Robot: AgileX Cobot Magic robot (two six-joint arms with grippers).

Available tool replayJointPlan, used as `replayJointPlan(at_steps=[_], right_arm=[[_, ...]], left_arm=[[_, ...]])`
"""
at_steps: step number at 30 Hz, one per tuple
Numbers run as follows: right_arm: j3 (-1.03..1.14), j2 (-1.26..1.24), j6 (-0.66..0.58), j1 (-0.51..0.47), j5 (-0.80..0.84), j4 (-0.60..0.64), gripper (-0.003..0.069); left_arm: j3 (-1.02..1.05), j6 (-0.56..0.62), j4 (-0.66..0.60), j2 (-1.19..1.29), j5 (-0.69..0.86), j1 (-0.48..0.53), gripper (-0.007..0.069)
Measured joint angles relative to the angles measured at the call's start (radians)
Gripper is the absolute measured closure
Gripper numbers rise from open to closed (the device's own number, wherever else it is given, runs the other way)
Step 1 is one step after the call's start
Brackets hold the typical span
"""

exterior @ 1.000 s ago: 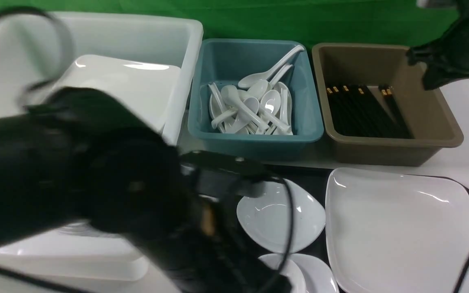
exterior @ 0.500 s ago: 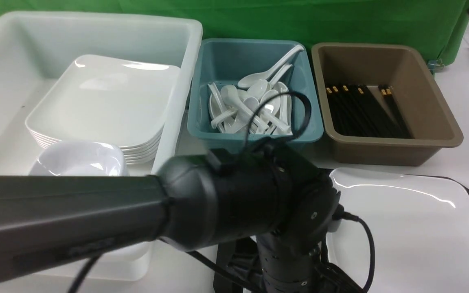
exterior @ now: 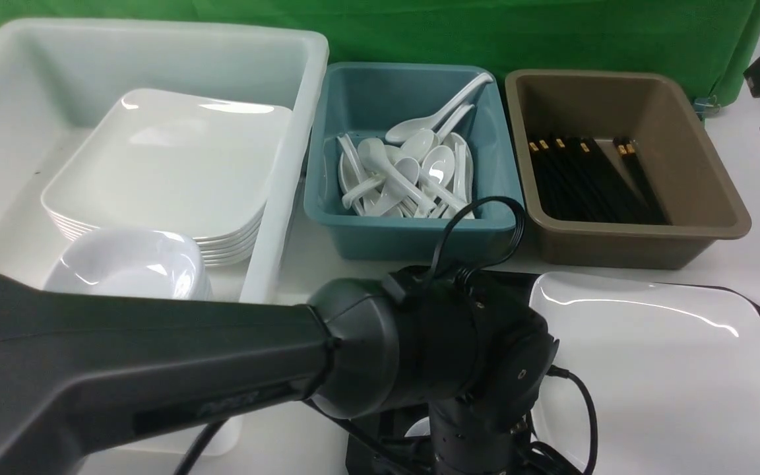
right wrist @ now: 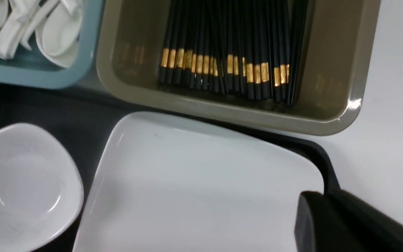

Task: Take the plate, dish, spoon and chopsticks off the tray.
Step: Use the left arm to grab a soup spoon from the plate, then use the left arm to put the soup spoon into the small storage box in the middle

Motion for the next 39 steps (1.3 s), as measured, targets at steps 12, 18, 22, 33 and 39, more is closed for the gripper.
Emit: replayJointPlan(at_steps=[12,18,22,33,39], right_arm=[[0.0,0.0,-0.001,0.0,-0.011,0.0,0.0569],[0.0,-0.001,-0.001,0.0,-0.011,0.0,0.0561],[0.001,-0.018,-0.001,0.0,-0.011,0.001,0.0557],[0.002,-0.044,-0.002,0.0,-0.011,0.001,0.0542],[0.003,-0.044,-0.023,0.0,-0.017,0.001,0.0536]], left_arm=[[-0.009,0.001,0.039,-0.047,0.05,0.0,0.0504],[-0.148,0.047,0.142,-0.14,0.101,0.041,0.0504],[-0.324,0.138,0.153,-0.137,0.094,0.176,0.0504],[-0.754,0.382,0.026,0.163,-0.117,0.497,0.0504],[-0.804,0.392,0.026,0.258,-0.166,0.53,0.0476]])
